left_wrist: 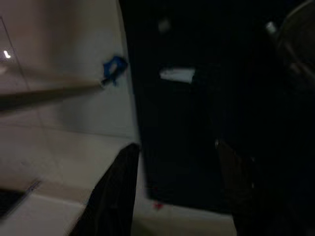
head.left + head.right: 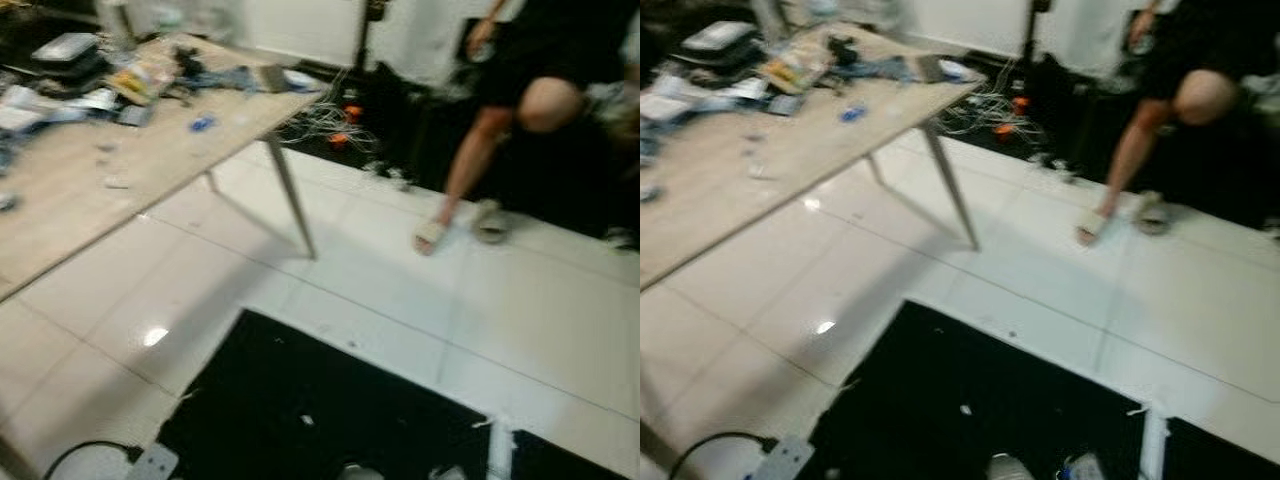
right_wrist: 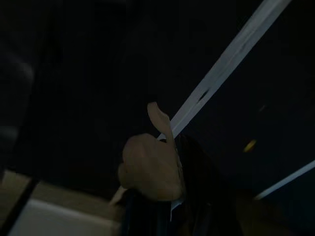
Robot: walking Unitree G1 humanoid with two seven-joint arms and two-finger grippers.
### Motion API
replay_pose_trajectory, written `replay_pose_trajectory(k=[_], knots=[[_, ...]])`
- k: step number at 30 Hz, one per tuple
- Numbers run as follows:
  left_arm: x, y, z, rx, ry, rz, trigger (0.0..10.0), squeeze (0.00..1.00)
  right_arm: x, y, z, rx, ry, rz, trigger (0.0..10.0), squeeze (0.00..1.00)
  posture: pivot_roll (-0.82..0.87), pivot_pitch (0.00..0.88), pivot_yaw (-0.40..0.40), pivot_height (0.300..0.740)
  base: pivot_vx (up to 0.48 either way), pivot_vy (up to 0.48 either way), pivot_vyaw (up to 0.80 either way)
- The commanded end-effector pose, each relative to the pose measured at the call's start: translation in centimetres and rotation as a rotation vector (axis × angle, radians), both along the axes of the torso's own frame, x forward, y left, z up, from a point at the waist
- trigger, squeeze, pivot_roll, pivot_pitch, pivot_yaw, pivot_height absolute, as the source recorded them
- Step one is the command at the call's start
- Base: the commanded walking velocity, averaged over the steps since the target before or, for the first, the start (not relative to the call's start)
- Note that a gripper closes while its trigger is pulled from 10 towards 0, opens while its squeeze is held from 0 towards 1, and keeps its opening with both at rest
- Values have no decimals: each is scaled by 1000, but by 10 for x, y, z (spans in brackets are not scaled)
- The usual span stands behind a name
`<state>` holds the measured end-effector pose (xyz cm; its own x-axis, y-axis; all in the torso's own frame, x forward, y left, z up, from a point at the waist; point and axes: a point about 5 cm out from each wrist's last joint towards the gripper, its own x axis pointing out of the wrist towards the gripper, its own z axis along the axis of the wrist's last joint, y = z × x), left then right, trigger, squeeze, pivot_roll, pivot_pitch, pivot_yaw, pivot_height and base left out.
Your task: Picking trash to rubbish bin
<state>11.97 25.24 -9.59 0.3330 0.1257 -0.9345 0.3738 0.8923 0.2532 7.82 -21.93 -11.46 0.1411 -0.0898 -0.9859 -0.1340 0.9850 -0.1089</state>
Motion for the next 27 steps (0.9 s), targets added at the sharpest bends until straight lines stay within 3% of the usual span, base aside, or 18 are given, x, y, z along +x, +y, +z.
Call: replay_pose_trajectory(k=[1,4,7,11,18,22,27], knots=[[8,-1,2,10,-19,-7,10000,0,-5,0,-1,-5,19,29,10000,0,-86,94,89,740,0,0,-756],[10,-2,3,6,-26,-10,10000,0,-7,0,-1,-5,18,24,10000,0,-91,92,95,740,0,0,-756],[-1,3,0,17,2,-19,10000,0,-8,2,-2,-2,17,29,10000,0,-111,32,98,740,0,0,-756],[-3,11,2,28,-2,3,10000,0,-5,0,-1,-9,16,67,10000,0,-99,36,91,740,0,0,-756],[-1,29,10,41,-39,40,10000,0,13,-6,4,-28,-32,99,10000,0,-67,69,73,740,0,0,-756],[-7,21,5,36,-24,54,10000,0,13,-5,4,-23,-26,109,10000,0,-70,38,68,740,0,0,-756],[0,2,1,6,-47,71,10000,0,18,-5,5,-26,-33,116,10000,0,-60,42,56,740,0,0,-756]])
